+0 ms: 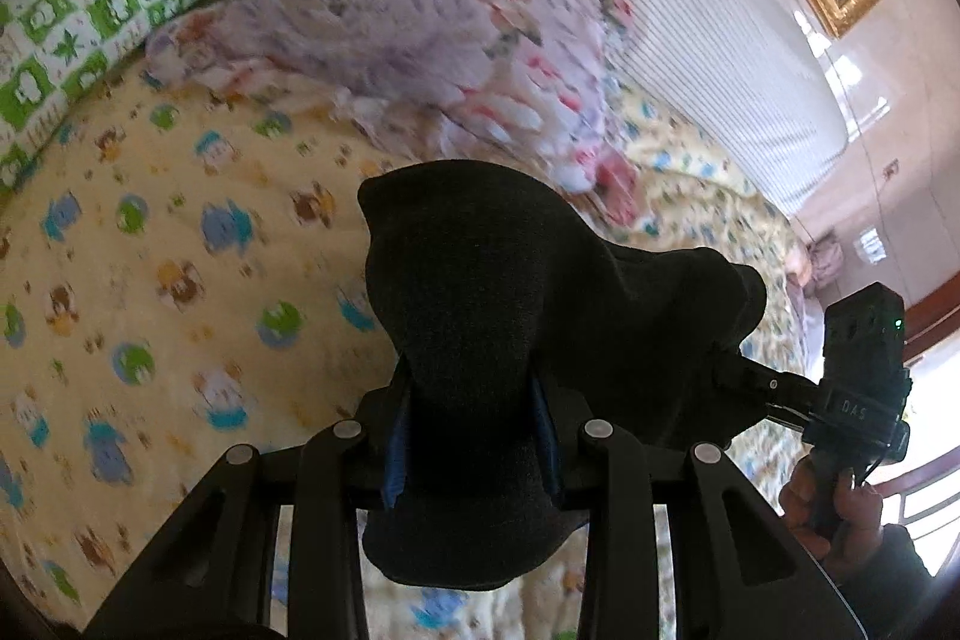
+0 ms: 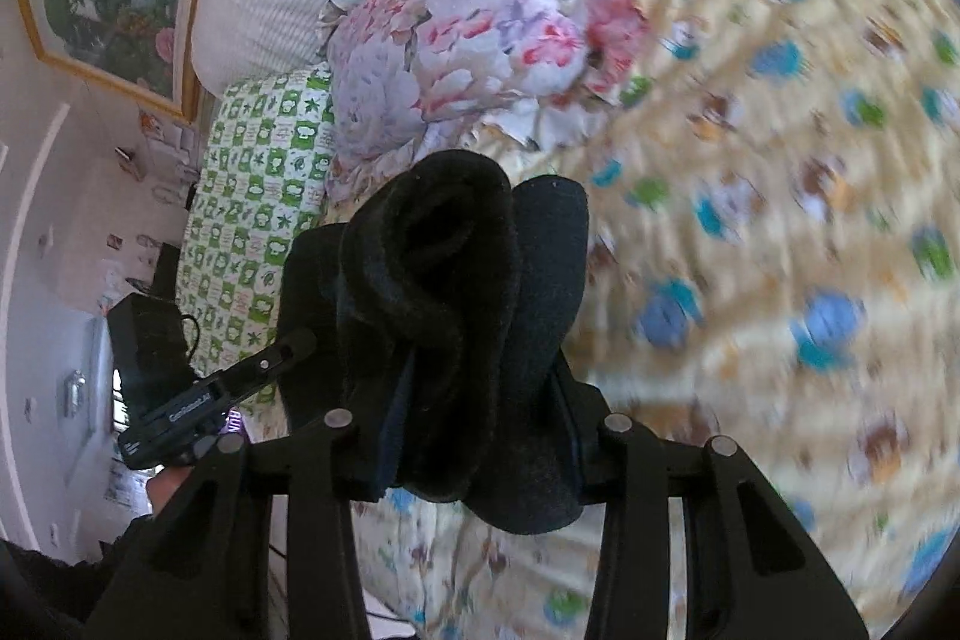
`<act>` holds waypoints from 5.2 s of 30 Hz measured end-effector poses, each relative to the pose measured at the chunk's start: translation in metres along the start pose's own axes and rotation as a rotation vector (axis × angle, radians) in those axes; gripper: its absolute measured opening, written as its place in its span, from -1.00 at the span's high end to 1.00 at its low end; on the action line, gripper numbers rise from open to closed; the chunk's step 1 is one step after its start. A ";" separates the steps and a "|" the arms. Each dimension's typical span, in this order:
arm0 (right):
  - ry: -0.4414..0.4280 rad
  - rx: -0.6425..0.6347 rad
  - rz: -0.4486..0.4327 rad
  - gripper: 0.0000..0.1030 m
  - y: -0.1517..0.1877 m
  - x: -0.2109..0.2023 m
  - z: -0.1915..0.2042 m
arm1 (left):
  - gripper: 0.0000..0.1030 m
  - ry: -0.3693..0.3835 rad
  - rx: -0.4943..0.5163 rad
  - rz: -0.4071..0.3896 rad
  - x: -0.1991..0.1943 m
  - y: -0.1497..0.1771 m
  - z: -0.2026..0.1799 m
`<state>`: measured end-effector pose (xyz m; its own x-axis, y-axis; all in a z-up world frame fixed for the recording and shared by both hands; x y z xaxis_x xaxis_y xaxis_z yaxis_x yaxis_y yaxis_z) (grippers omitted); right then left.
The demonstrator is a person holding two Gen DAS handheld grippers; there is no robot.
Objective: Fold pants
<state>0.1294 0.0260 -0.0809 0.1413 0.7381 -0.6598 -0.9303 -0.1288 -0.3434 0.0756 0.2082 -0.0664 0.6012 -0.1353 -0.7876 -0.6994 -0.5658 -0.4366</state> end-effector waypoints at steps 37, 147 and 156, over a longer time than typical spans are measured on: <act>0.205 -0.051 0.042 -0.08 -0.041 0.047 -0.039 | -0.42 -0.117 0.008 0.021 0.050 -0.016 0.054; 0.411 -0.590 -0.272 -0.85 0.076 -0.033 0.034 | -0.62 -0.283 0.249 -0.215 -0.065 0.082 0.018; 0.408 -0.591 -0.269 -0.85 0.076 -0.031 0.035 | -0.62 -0.268 0.269 -0.204 -0.061 0.084 0.012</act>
<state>0.0422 0.0163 -0.0630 0.5579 0.5057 -0.6581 -0.5271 -0.3966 -0.7516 -0.0240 0.1788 -0.0602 0.6409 0.1938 -0.7428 -0.6735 -0.3225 -0.6652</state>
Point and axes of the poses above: each gripper's, at about its wrist camera, not at the fingertips, and x roughly the way its jaws point, z to its left, y to its underside, the point moved 10 cm from there along x, roughly the way its jaws point
